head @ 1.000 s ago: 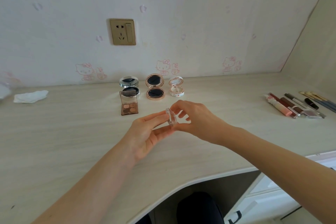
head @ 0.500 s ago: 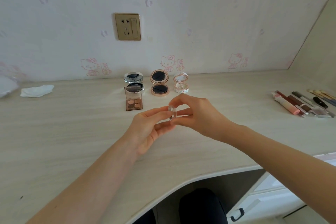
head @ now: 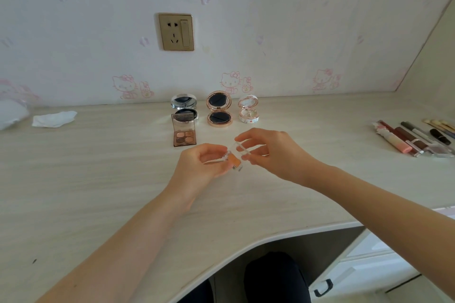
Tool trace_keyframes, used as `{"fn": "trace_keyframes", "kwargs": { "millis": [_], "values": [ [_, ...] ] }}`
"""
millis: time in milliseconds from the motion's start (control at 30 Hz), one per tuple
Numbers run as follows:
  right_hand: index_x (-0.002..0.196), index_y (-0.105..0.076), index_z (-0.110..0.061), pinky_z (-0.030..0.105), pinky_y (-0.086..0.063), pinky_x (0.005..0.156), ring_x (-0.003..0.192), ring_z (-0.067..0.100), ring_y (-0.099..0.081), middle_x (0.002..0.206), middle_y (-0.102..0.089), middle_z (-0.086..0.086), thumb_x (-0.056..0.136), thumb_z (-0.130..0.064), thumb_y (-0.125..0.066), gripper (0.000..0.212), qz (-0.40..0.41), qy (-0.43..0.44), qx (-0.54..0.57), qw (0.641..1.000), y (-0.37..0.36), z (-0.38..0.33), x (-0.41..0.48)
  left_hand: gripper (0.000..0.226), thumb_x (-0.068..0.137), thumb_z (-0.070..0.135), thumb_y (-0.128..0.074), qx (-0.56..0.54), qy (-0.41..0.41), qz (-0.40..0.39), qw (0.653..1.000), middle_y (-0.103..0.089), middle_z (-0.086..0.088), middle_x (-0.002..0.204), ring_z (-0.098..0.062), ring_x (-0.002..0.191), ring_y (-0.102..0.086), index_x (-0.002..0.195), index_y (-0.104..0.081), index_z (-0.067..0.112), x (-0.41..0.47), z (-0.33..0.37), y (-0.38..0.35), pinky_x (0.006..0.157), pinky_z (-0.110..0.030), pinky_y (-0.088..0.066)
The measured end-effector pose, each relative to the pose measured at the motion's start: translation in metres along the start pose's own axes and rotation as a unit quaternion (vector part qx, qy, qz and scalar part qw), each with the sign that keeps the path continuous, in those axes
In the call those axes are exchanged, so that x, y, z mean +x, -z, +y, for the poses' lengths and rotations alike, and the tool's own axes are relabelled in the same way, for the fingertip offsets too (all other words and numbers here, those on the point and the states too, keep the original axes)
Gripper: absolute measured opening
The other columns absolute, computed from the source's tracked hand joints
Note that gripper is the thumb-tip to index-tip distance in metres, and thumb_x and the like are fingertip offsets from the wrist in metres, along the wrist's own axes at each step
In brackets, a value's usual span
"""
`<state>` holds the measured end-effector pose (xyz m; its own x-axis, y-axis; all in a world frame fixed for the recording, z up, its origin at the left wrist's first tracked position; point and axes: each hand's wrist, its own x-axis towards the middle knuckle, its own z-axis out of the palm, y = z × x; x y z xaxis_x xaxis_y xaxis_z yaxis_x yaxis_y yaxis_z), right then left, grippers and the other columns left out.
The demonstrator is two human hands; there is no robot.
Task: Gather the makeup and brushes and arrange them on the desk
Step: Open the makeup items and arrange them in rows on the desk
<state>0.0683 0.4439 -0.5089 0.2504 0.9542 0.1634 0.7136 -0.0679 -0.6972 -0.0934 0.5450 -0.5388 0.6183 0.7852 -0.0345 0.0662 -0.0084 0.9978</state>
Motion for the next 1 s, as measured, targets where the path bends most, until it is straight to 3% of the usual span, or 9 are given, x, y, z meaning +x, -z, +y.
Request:
{"fn": "trace_keyframes", "kwargs": {
  "millis": [67, 133, 233, 333, 467, 600, 767, 1000],
  "values": [
    [0.115, -0.062, -0.027, 0.024, -0.055, 0.085, 0.091, 0.005, -0.068, 0.107, -0.068, -0.005, 0.089, -0.011, -0.064, 0.03, 0.001, 0.013, -0.026, 1.0, -0.003, 0.003, 0.001, 0.029, 0.07, 0.012, -0.083, 0.109, -0.048, 0.014, 0.993, -0.072, 0.007, 0.093, -0.001, 0.084, -0.069, 0.096, -0.071, 0.018, 0.001, -0.004, 0.001, 0.074, -0.013, -0.053],
    [0.114, -0.063, -0.022, 0.019, -0.053, 0.085, 0.093, 0.004, -0.067, 0.108, -0.069, -0.004, 0.09, -0.01, -0.064, 0.028, 0.001, 0.029, -0.046, 0.999, -0.005, 0.004, 0.001, 0.027, 0.068, 0.02, -0.085, 0.197, -0.085, 0.022, 0.977, -0.072, 0.011, 0.091, 0.001, 0.087, -0.066, 0.092, -0.073, 0.022, 0.001, -0.008, 0.002, 0.079, -0.014, -0.051],
    [0.11, -0.066, -0.019, 0.018, -0.052, 0.085, 0.093, 0.003, -0.067, 0.104, -0.069, -0.008, 0.089, -0.008, -0.064, 0.023, -0.008, 0.045, -0.061, 0.997, -0.009, 0.007, 0.0, 0.023, 0.069, 0.03, -0.083, 0.306, -0.127, 0.035, 0.943, -0.07, 0.016, 0.09, 0.001, 0.088, -0.062, 0.091, -0.075, 0.024, -0.002, -0.015, 0.003, 0.076, -0.005, -0.041],
    [0.107, -0.068, -0.018, 0.018, -0.052, 0.085, 0.093, 0.004, -0.067, 0.099, -0.069, -0.011, 0.089, -0.008, -0.065, 0.021, -0.013, 0.059, -0.089, 0.994, -0.013, 0.01, 0.0, 0.025, 0.073, 0.03, -0.081, 0.366, -0.16, 0.03, 0.916, -0.064, 0.014, 0.091, -0.004, 0.091, -0.057, 0.096, -0.076, 0.022, -0.006, -0.019, 0.006, 0.079, -0.012, -0.04],
    [0.105, -0.07, -0.016, 0.014, -0.051, 0.083, 0.092, 0.002, -0.066, 0.097, -0.071, -0.007, 0.089, -0.007, -0.064, 0.02, -0.004, 0.076, -0.099, 0.992, -0.015, 0.011, 0.0, 0.026, 0.078, 0.03, -0.076, 0.394, -0.206, 0.009, 0.896, -0.061, 0.013, 0.094, -0.005, 0.105, -0.052, 0.103, -0.074, 0.026, -0.009, -0.026, 0.009, 0.091, -0.025, -0.043],
    [0.104, -0.07, -0.014, 0.013, -0.051, 0.081, 0.089, 0.0, -0.066, 0.094, -0.072, -0.007, 0.09, -0.007, -0.062, 0.017, -0.005, 0.072, -0.092, 0.993, -0.015, 0.012, 0.002, 0.022, 0.079, 0.027, -0.075, 0.425, -0.287, 0.02, 0.859, -0.07, 0.013, 0.099, -0.003, 0.103, -0.052, 0.101, -0.075, 0.022, -0.008, -0.037, 0.011, 0.085, -0.026, -0.05],
    [0.101, -0.069, -0.012, 0.003, -0.045, 0.075, 0.076, -0.017, -0.06, 0.084, -0.071, -0.01, 0.091, -0.006, -0.059, 0.016, 0.009, 0.054, -0.096, 0.994, -0.016, 0.014, 0.011, 0.018, 0.077, 0.023, -0.077, 0.452, -0.329, 0.042, 0.828, -0.072, 0.012, 0.097, -0.003, 0.102, -0.05, 0.095, -0.077, 0.019, -0.009, -0.041, 0.006, 0.078, -0.022, -0.052],
    [0.101, -0.068, -0.012, 0.008, -0.048, 0.077, 0.079, -0.004, -0.066, 0.086, -0.074, -0.005, 0.09, -0.001, -0.053, 0.022, 0.008, 0.036, -0.086, 0.996, -0.016, 0.013, 0.014, 0.015, 0.075, 0.023, -0.079, 0.45, -0.332, 0.046, 0.828, -0.071, 0.013, 0.093, -0.005, 0.098, -0.054, 0.089, -0.076, 0.019, -0.01, -0.04, 0.005, 0.074, -0.022, -0.052]
  ]
}}
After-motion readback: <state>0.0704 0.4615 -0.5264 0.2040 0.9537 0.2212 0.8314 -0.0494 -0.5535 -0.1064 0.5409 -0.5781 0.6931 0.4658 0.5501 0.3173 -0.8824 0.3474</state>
